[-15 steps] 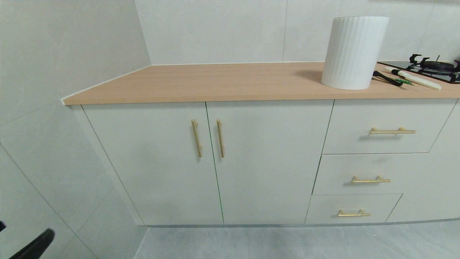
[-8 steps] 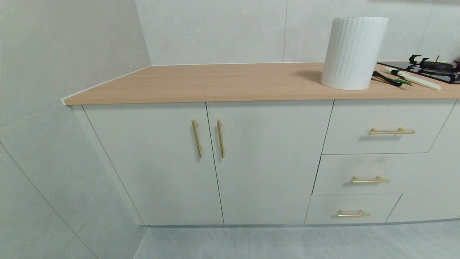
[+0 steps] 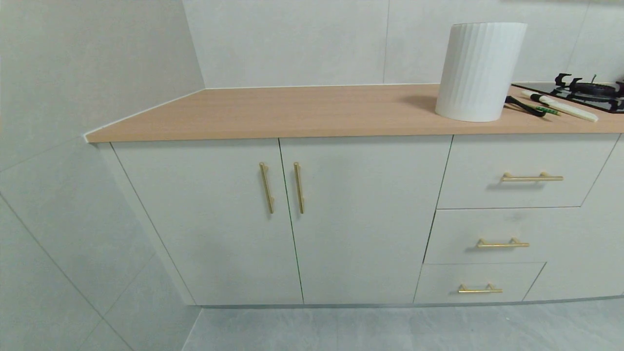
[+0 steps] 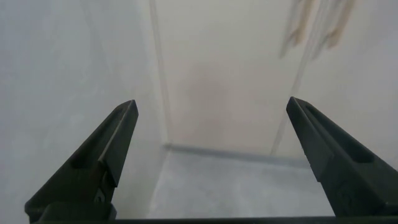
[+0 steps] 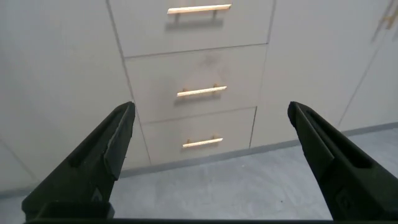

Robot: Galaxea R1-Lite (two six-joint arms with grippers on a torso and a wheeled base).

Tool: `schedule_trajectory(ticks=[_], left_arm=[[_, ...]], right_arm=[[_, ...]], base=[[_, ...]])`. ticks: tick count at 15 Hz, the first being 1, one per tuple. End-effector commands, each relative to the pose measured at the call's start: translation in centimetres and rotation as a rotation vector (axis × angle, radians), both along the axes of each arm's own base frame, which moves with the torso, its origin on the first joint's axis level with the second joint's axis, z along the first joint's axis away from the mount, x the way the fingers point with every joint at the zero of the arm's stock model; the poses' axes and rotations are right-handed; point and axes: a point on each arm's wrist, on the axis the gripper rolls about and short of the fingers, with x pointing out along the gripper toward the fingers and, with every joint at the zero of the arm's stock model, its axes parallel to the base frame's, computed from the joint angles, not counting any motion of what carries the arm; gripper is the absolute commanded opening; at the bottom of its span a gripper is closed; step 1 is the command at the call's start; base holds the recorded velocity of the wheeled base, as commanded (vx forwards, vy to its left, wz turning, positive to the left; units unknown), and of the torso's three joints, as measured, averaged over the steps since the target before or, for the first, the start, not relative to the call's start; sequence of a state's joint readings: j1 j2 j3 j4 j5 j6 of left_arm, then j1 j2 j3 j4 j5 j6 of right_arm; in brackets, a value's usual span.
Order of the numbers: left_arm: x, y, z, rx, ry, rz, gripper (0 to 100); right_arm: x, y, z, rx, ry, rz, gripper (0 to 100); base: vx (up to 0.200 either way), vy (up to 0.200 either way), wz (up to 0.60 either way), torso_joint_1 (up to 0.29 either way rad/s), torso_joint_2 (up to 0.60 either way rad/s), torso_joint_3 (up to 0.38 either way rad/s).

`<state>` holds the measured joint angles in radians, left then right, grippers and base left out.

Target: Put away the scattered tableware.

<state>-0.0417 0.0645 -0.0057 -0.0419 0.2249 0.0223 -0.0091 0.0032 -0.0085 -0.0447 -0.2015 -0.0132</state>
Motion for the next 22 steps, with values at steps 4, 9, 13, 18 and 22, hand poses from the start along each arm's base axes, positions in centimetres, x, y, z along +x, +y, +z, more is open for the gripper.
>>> schedule_trajectory(ticks=[4, 9, 13, 18, 22], left_arm=[[-0.45, -0.41, -0.36, -0.040, -0.053, -0.096, 100], [-0.44, -0.63, -0.74, 0.007, -0.010, -0.196, 100], [-0.44, -0.63, -0.72, -0.017, -0.013, -0.195, 100], [-0.45, -0.62, -0.68, -0.017, -0.015, -0.194, 100], [-0.45, -0.62, -0.68, -0.017, -0.015, -0.194, 100]], right_arm=[[0.11, 0.29, -0.16, -0.024, 0.008, 0.131, 100], [0.11, 0.49, -0.68, -0.021, 0.056, 0.229, 100], [0.11, 0.50, -0.68, -0.021, 0.056, 0.232, 100], [0.11, 0.49, -0.68, -0.010, 0.055, 0.230, 100], [0.11, 0.49, -0.68, -0.008, 0.055, 0.230, 100]], base=[[0.000, 0.000, 0.00, 0.000, 0.00, 0.000], [0.000, 0.000, 0.00, 0.000, 0.00, 0.000], [0.000, 0.000, 0.00, 0.000, 0.00, 0.000], [0.000, 0.000, 0.00, 0.000, 0.00, 0.000], [0.000, 0.000, 0.00, 0.000, 0.00, 0.000]])
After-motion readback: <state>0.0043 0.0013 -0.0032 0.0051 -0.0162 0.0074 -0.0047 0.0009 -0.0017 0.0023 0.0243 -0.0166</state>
